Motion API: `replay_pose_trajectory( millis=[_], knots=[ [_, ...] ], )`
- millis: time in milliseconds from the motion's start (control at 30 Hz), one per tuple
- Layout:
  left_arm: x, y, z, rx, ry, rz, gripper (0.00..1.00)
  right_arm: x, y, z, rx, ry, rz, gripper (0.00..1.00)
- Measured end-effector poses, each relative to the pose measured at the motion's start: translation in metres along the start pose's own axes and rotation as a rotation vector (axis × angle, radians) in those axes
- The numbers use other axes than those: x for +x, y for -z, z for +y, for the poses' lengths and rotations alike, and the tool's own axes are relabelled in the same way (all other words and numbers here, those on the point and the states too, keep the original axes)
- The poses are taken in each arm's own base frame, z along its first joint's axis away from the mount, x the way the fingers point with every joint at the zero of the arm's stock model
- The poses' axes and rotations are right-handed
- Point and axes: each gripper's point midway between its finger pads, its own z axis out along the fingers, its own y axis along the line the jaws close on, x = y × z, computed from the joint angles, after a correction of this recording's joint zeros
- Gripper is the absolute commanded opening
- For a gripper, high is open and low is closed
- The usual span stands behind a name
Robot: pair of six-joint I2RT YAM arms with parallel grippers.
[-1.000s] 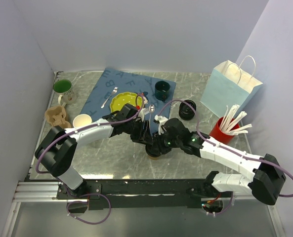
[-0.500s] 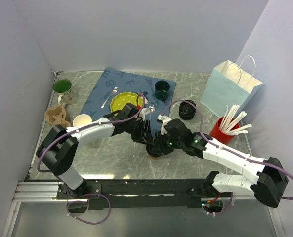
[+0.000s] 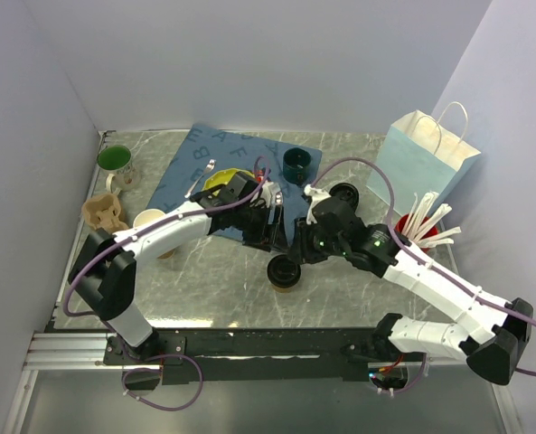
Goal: Pack the takeout coffee
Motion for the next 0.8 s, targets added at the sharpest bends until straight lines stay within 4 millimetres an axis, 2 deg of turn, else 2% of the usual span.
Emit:
replay_pose_trajectory(
  millis=[67, 233, 267, 300, 333, 533, 800],
  knots=[
    [-0.005, 0.003, -0.007, 0.019, -0.009, -0.011, 0.76, 0.001, 0.001, -0.011, 0.055, -0.03, 0.005, 0.35],
    [-0.008, 0.014, -0.011, 0.012, -0.017, -0.05, 0.83, 0.021, -0.004, -0.042, 0.199, -0.092, 0.102, 0.34],
    [-0.008, 0.017, -0.01, 0.005, -0.017, -0.063, 0.86, 0.025, -0.005, -0.047, 0.226, -0.102, 0.127, 0.34],
    [-0.008, 0.021, -0.007, -0.013, -0.016, -0.086, 0.95, 0.028, -0.007, -0.049, 0.246, -0.11, 0.15, 0.34],
    [-0.007, 0.026, -0.003, -0.034, -0.011, -0.105, 0.99, 0.03, -0.009, -0.051, 0.26, -0.115, 0.17, 0.34],
    [0.001, 0.049, 0.021, -0.157, 0.024, -0.188, 0.97, 0.035, -0.017, -0.052, 0.28, -0.127, 0.22, 0.34],
    [0.001, 0.056, 0.041, -0.259, 0.051, -0.229, 0.97, 0.037, -0.025, -0.048, 0.267, -0.133, 0.252, 0.35]
  ],
)
